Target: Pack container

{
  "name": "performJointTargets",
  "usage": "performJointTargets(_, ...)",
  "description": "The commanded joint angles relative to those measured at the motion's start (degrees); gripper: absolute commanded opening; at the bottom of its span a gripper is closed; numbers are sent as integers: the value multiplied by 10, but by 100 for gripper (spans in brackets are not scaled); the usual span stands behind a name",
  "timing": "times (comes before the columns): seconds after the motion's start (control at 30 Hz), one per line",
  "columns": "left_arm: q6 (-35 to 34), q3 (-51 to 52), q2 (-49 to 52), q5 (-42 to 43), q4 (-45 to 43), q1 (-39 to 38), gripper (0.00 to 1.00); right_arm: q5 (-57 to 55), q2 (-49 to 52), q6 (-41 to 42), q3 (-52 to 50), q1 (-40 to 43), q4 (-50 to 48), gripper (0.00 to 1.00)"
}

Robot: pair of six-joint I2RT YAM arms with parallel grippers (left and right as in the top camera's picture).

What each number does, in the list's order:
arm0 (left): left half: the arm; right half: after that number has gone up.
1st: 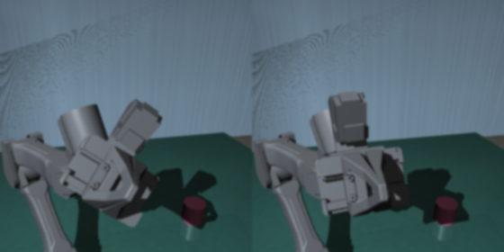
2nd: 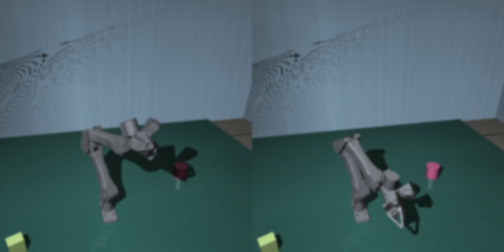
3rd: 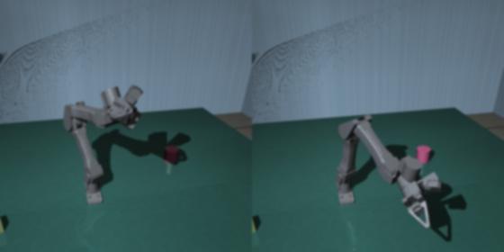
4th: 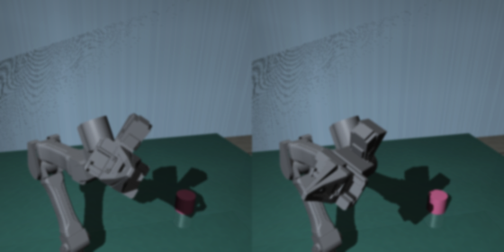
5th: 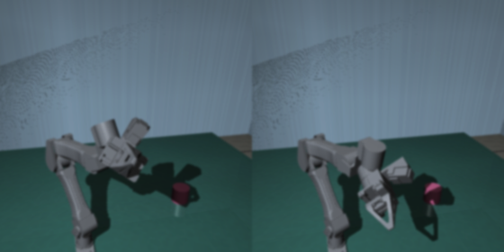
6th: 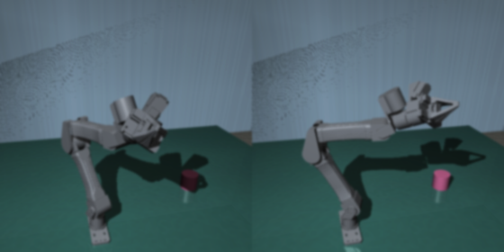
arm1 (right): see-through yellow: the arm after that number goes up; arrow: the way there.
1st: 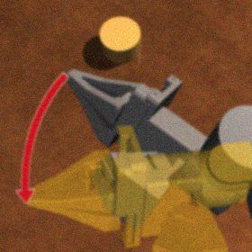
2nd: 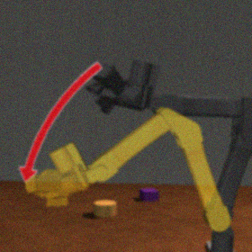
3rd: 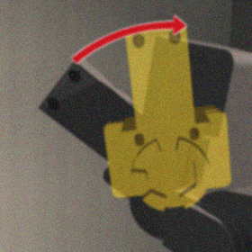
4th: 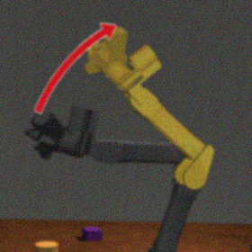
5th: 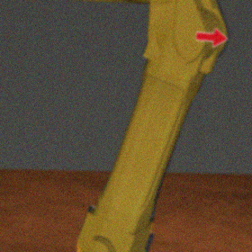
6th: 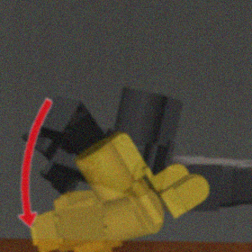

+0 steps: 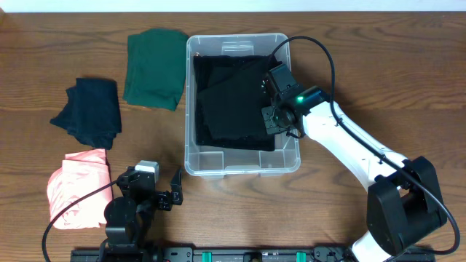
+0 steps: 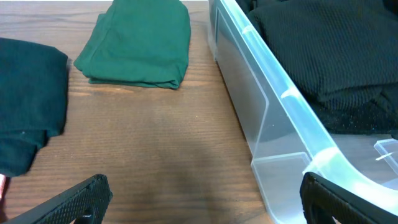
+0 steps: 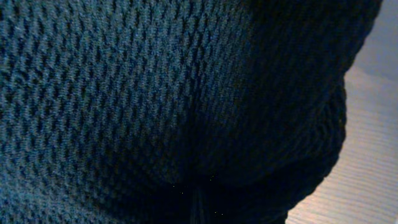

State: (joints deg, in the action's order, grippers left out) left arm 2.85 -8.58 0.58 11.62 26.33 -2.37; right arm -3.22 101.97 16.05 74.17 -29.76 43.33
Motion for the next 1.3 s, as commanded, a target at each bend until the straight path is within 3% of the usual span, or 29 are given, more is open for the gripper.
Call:
performJointTargets(0.0,3,11,-3,-3,-1,-1,98,-34,17,-5,-3,6,-3,1)
performJointTargets(0.27,3,11,-3,-3,-1,-1,98,-35,-43,-34,151,6,31,1)
performJointTargets(0.47,3,11,-3,-3,-1,-1,98,-34,-60,-44,179,7,-64,1)
performJointTargets(1.03,3,11,-3,-3,-1,-1,98,-32,197,-28,179,50,-122,1)
performJointTargets(1.27,3,11,-3,-3,-1,-1,98,-10,194,-29,180,53,-101,1)
